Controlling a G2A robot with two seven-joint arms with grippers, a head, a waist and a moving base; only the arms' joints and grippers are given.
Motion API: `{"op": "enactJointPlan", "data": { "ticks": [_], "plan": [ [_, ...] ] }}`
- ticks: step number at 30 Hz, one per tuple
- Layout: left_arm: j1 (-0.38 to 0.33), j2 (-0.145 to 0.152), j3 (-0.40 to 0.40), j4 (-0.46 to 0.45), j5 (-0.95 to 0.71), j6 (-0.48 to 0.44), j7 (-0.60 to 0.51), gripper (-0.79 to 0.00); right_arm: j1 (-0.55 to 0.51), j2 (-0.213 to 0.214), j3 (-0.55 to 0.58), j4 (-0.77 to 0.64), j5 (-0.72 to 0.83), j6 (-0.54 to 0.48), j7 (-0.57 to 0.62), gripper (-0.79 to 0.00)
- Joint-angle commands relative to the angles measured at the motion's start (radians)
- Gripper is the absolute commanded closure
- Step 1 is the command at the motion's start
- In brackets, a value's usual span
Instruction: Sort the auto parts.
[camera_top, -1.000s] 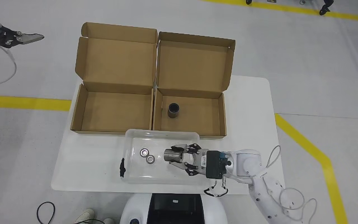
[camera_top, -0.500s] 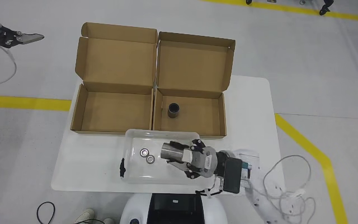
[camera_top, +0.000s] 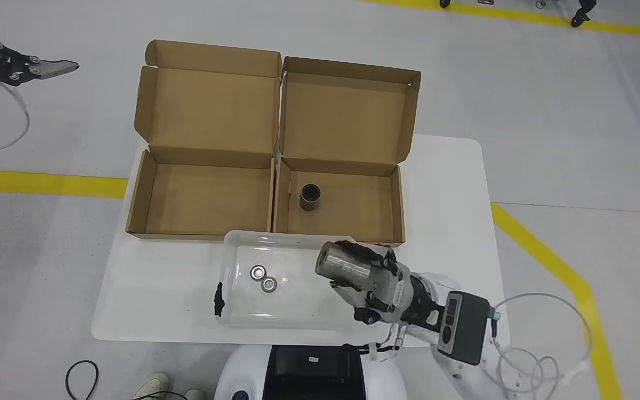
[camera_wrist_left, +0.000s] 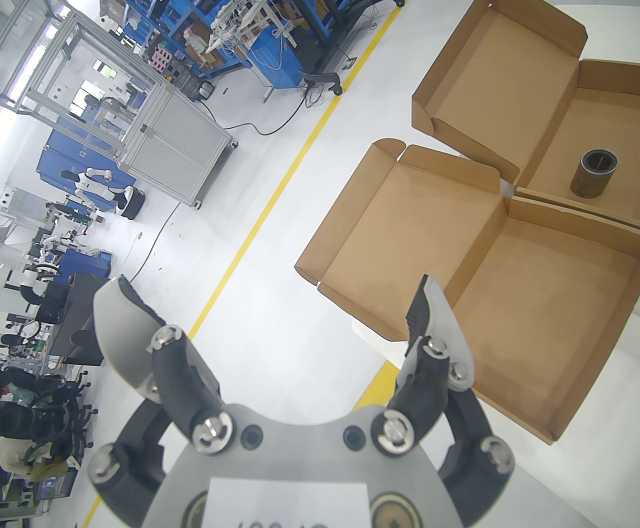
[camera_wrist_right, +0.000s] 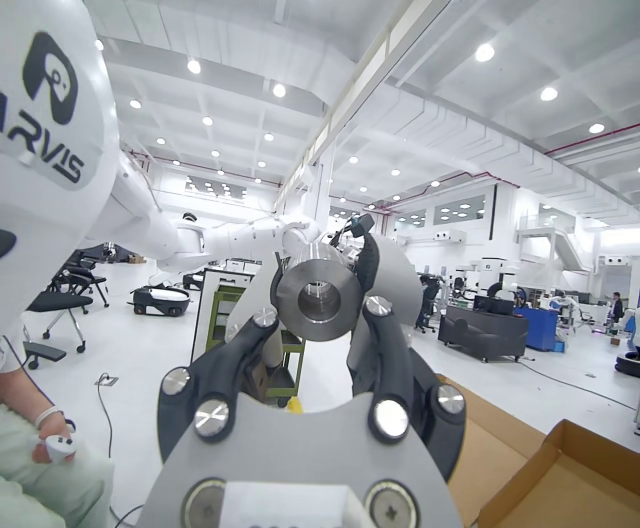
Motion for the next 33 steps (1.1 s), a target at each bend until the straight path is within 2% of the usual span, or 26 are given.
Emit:
{"op": "enactJointPlan", "data": {
  "ticks": [1, 6, 15, 25, 33],
  "plan": [
    [0.0, 0.0, 0.0, 0.0, 0.0, 0.0, 0.0, -0.785, 0.0, 0.0, 0.0, 0.001, 0.003, 0.007, -0.008, 0.0],
    [0.0, 0.0, 0.0, 0.0, 0.0, 0.0, 0.0, -0.785, 0.003, -0.001, -0.002, 0.007, 0.012, 0.012, -0.02, 0.0],
    [0.0, 0.0, 0.0, 0.0, 0.0, 0.0, 0.0, -0.785, 0.007, 0.005, 0.039, 0.077, 0.005, 0.034, 0.085, 0.0],
    [0.0, 0.0, 0.0, 0.0, 0.0, 0.0, 0.0, -0.785, -0.008, 0.013, 0.102, 0.153, 0.05, 0.081, 0.273, 0.0],
    [0.0, 0.0, 0.0, 0.0, 0.0, 0.0, 0.0, -0.785, 0.011, 0.008, 0.096, 0.217, 0.117, 0.126, 0.455, 0.0]
  ]
}}
